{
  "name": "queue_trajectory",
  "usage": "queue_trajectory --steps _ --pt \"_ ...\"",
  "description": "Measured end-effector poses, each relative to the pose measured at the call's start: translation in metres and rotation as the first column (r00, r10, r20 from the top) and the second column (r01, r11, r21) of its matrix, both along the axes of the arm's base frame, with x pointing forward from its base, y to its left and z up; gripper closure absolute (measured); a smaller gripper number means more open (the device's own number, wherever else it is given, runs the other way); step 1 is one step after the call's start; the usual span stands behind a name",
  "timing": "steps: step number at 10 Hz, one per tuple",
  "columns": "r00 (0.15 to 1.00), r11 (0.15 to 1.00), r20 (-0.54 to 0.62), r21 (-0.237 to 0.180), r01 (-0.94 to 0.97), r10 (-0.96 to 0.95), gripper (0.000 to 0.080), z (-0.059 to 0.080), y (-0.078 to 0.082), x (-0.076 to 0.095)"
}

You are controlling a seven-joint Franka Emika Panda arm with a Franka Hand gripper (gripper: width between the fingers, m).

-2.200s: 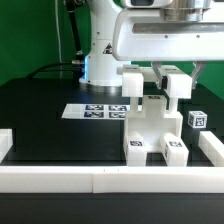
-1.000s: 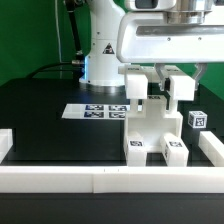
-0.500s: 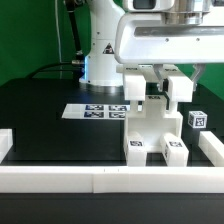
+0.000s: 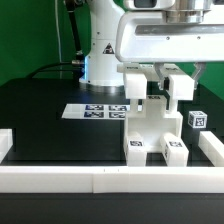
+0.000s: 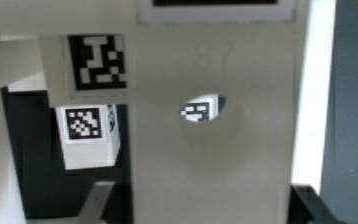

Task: Assemble chair

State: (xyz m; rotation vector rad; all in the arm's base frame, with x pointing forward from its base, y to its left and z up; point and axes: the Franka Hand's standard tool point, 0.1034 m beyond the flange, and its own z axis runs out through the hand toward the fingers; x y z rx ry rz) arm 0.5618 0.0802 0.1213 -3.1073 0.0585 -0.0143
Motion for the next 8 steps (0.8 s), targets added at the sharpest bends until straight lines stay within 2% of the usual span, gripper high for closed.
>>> queue_trajectory --steps 8 --pt "0.999 1.0 0.041 0.0 -0.005 0.005 0.0511 -0.0002 -0.0021 -0.0029"
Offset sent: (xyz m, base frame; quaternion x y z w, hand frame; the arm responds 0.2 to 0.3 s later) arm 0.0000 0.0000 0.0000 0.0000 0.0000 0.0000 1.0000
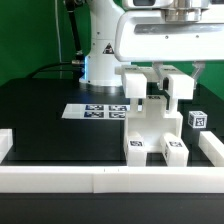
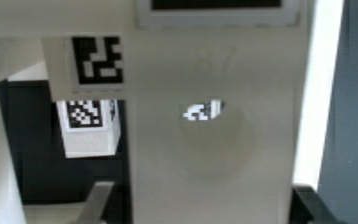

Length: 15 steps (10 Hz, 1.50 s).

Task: Assemble chair

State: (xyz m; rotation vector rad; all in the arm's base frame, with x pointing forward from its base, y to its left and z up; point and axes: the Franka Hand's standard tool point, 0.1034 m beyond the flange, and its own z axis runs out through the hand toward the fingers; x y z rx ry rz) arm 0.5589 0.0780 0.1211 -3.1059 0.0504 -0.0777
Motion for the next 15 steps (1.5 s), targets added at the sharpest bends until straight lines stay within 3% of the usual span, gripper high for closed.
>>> queue_trajectory --steps 15 --pt "0.996 1.0 0.085 -0.007 -0.025 0.025 0.0511 0.0011 0.0009 -0.0015"
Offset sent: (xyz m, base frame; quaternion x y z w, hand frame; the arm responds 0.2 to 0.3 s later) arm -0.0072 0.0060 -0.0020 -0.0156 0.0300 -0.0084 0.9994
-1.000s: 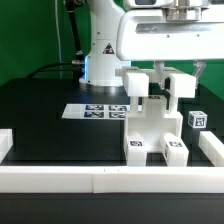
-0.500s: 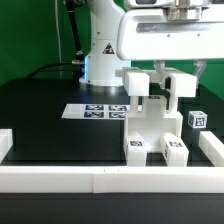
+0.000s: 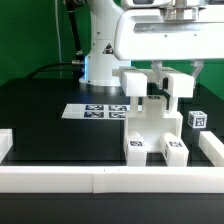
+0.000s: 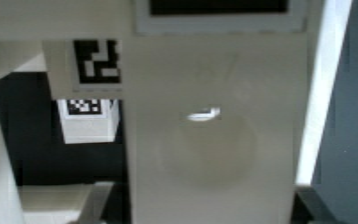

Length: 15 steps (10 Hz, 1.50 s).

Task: Assemble chair

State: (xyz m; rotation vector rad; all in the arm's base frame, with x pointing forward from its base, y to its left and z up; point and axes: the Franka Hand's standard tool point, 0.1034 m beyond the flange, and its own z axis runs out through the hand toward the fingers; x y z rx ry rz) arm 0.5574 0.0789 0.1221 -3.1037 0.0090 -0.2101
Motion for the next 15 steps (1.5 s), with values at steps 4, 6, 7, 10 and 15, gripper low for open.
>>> queue_trajectory --steps 4,6,7,10,15 --pt "1.0 1.0 0.0 0.0 -0.001 0.001 0.051 0.0002 -0.0002 0.0001" --pt "1.0 1.0 0.0 -0.001 -0.004 0.004 0.0511 0.0002 -0.0014 0.0" --pt "1.0 1.0 0.003 -0.001 -0.004 0.004 0.0511 0.0001 -0.0012 -0.0002" --pt "1.0 1.0 0.007 -0.001 -0.008 0.008 0.051 0.0004 0.0016 -0.0007" --pt "1.0 1.0 0.007 0.0 0.002 -0.002 0.0511 0.0005 0.0016 0.0007"
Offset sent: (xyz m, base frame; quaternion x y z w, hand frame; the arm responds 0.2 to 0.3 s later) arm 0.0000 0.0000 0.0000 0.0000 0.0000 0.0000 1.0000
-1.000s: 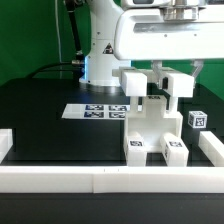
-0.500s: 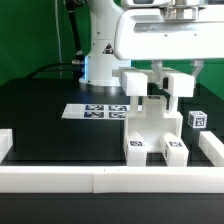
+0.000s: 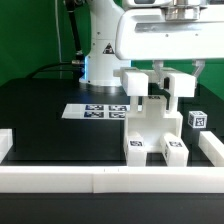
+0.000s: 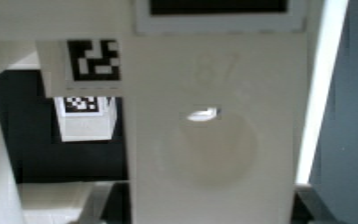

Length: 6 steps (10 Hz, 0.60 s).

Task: Assemble chair

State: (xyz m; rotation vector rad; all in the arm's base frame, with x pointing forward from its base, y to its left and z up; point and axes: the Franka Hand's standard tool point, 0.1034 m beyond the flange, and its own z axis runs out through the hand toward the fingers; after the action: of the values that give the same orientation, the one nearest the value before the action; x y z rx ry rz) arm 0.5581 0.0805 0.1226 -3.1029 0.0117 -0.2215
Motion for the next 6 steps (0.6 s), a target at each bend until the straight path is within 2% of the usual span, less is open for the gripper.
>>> queue_trajectory --steps 6 --pt "0.999 1.0 0.029 0.002 0.027 -0.027 0.0511 -0.0017 0.0012 -0.0013"
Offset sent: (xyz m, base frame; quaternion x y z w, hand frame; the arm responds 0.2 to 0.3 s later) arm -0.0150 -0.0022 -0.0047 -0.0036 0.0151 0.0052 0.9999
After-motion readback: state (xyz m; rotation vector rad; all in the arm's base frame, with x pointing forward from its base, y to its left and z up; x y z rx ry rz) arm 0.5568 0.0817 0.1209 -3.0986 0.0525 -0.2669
